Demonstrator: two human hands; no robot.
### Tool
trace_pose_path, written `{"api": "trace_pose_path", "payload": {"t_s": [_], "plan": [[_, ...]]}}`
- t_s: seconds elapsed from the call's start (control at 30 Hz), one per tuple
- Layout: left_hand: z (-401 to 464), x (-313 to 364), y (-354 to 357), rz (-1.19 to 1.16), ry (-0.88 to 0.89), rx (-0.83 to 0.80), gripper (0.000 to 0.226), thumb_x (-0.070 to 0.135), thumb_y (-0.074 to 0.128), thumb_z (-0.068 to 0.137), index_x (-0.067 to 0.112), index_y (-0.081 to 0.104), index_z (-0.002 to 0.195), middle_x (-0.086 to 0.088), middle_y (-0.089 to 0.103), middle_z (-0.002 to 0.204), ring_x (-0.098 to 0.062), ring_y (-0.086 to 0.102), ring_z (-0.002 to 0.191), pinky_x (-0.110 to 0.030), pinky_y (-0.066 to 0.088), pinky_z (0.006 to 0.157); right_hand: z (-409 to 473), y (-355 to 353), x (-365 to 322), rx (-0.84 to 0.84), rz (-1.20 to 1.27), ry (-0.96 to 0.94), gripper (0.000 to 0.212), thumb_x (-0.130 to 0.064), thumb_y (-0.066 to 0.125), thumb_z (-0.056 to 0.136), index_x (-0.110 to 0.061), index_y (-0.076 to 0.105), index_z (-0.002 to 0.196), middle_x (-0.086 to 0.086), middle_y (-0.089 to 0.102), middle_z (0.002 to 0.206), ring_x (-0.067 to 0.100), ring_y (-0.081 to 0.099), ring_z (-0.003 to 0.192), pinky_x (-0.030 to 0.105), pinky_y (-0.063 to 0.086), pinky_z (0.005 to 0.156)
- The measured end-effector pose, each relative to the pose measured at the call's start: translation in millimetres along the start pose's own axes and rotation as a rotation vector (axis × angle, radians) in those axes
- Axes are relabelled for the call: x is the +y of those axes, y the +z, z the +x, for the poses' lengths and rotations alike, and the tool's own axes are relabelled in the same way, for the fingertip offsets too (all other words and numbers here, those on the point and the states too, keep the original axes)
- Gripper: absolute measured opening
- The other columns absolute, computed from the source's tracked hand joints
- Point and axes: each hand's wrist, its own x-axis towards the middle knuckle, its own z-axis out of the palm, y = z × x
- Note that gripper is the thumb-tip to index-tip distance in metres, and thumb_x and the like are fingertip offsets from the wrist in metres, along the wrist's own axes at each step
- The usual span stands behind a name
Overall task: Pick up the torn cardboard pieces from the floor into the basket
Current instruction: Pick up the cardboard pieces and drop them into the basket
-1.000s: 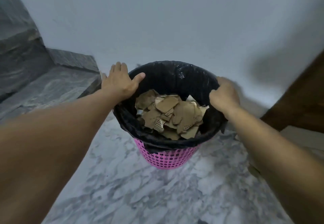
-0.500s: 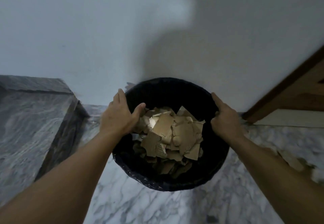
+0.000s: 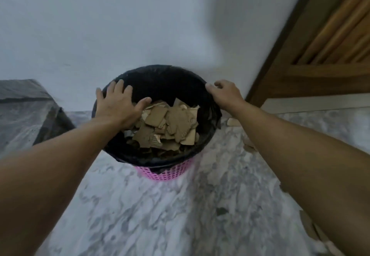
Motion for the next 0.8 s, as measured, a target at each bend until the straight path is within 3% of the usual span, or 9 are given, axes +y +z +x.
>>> {"api": "trace_pose_path", "payload": {"t_s": [0.1, 0.17, 0.23, 0.33, 0.4, 0.47, 0.53, 0.63, 0.8], "plan": [[-19.7, 52.2, 1.9, -0.133, 0.075, -0.068, 0.079, 0.069, 0.027, 0.090, 0.012, 0.041, 0.142, -0.010, 0.035, 0.152, -0.030, 0.031, 0.140, -0.055, 0.019, 0.115, -22.8, -19.9, 34.1, -0.040, 0.038, -0.042, 0.049, -0.045, 0.053, 0.096, -0.001, 0.066, 0.113, 0.018, 0.066, 0.105, 0.034, 0.065, 0.101, 0.039, 0.053, 0.085], [-37.6, 91.7, 1.6, -0.303, 0.110, -0.073, 0.077, 0.067, 0.032, 0.091, 0.011, 0.042, 0.141, -0.012, 0.043, 0.147, -0.032, 0.039, 0.135, -0.050, 0.029, 0.112, -41.6, -31.9, 61.5, -0.057, 0.027, -0.052, 0.042, -0.047, 0.054, 0.095, -0.007, 0.067, 0.094, 0.012, 0.066, 0.092, 0.031, 0.067, 0.089, 0.036, 0.054, 0.073], [-52.7, 125.6, 0.0, -0.387, 0.145, -0.055, 0.076, 0.067, 0.035, 0.091, 0.010, 0.043, 0.140, -0.014, 0.046, 0.144, -0.034, 0.043, 0.132, -0.047, 0.034, 0.110, -62.2, -40.0, 87.6, -0.056, 0.043, -0.026, 0.043, -0.048, 0.057, 0.093, -0.006, 0.068, 0.097, 0.012, 0.068, 0.093, 0.030, 0.070, 0.088, 0.040, 0.060, 0.074], [-85.6, 169.2, 4.9, -0.298, 0.250, -0.002, 0.075, 0.071, 0.029, 0.088, 0.011, 0.055, 0.126, -0.015, 0.056, 0.132, -0.036, 0.053, 0.118, -0.051, 0.041, 0.102, -98.4, -53.0, 137.3, -0.062, 0.053, 0.008, 0.043, -0.046, 0.059, 0.092, -0.008, 0.066, 0.111, 0.009, 0.068, 0.099, 0.024, 0.071, 0.088, 0.043, 0.061, 0.075], [-110.6, 189.4, 9.9, -0.228, 0.330, 0.067, 0.073, 0.072, 0.022, 0.086, 0.013, 0.059, 0.109, -0.014, 0.060, 0.121, -0.035, 0.055, 0.108, -0.054, 0.042, 0.098, -122.4, -63.4, 165.0, -0.080, 0.071, 0.016, 0.037, -0.043, 0.061, 0.092, -0.010, 0.063, 0.108, 0.006, 0.061, 0.088, 0.019, 0.067, 0.075, 0.034, 0.058, 0.055], [-137.6, 208.8, 18.1, -0.143, 0.385, 0.118, 0.074, 0.071, 0.020, 0.088, 0.014, 0.058, 0.116, -0.015, 0.056, 0.129, -0.035, 0.050, 0.119, -0.056, 0.033, 0.107, -148.6, -76.2, 188.2, -0.103, 0.073, 0.037, 0.029, -0.040, 0.063, 0.092, -0.012, 0.060, 0.098, 0.007, 0.055, 0.078, 0.015, 0.059, 0.060, 0.025, 0.045, 0.041], [-169.2, 232.9, 30.8, -0.100, 0.434, 0.119, 0.073, 0.066, 0.025, 0.091, 0.013, 0.050, 0.133, -0.014, 0.046, 0.143, -0.033, 0.037, 0.134, -0.052, 0.021, 0.115, -179.6, -91.8, 213.5, -0.109, 0.031, 0.075, 0.031, -0.040, 0.063, 0.092, -0.011, 0.061, 0.104, 0.008, 0.061, 0.090, 0.016, 0.064, 0.070, 0.028, 0.054, 0.053], [-214.7, 267.4, 62.5, -0.153, 0.482, -0.006, 0.071, 0.065, 0.036, 0.091, 0.014, 0.044, 0.140, -0.011, 0.041, 0.148, -0.032, 0.035, 0.137, -0.047, 0.025, 0.114, -228.7, -111.2, 257.8, -0.143, -0.041, 0.180, 0.044, -0.038, 0.061, 0.094, -0.007, 0.057, 0.125, 0.011, 0.064, 0.118, 0.019, 0.068, 0.090, 0.039, 0.059, 0.080], [-278.3, 322.4, 127.0, -0.215, 0.598, -0.345, 0.085, 0.056, 0.066, 0.079, 0.016, 0.033, 0.147, -0.008, 0.036, 0.150, -0.026, 0.036, 0.137, -0.038, 0.035, 0.110, -294.8, -138.1, 334.2, -0.183, -0.321, 0.313, 0.036, -0.029, 0.062, 0.094, -0.003, 0.065, 0.118, 0.015, 0.068, 0.114, 0.028, 0.069, 0.096, 0.043, 0.059, 0.084]]}}
